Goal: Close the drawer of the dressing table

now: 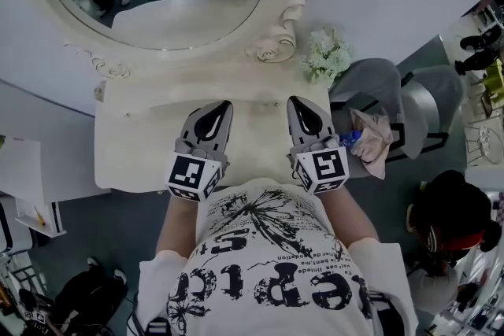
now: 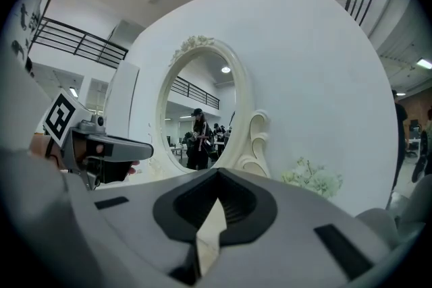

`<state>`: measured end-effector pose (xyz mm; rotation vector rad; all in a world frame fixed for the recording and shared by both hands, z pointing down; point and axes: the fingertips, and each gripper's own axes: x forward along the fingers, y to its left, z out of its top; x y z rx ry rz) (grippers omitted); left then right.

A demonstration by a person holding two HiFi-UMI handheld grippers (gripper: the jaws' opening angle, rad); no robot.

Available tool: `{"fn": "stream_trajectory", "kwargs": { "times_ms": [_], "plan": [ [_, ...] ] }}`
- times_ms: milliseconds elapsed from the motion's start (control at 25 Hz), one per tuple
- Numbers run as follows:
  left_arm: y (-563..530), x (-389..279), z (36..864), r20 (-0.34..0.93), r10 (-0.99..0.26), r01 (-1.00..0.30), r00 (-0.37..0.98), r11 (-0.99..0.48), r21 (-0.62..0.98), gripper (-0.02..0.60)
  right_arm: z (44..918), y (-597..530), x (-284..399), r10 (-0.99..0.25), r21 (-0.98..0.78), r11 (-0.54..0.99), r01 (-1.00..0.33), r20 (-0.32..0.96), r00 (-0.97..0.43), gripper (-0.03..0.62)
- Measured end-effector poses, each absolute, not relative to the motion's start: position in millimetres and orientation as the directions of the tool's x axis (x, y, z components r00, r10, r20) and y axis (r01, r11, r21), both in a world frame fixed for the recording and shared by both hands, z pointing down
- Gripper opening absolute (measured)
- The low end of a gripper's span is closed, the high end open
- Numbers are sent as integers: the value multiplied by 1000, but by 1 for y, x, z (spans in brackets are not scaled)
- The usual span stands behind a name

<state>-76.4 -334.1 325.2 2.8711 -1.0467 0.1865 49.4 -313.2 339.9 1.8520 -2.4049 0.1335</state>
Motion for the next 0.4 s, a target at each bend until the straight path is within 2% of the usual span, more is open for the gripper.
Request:
{"fn": "stream_trajectory", "kwargs": {
  "times_ms": [400],
  "plan": [
    [-339,-82,321,135,-640,-649,757,-760,38,20,334,-316,45,-957,-7,265,-964,117,-264,17]
  ]
}}
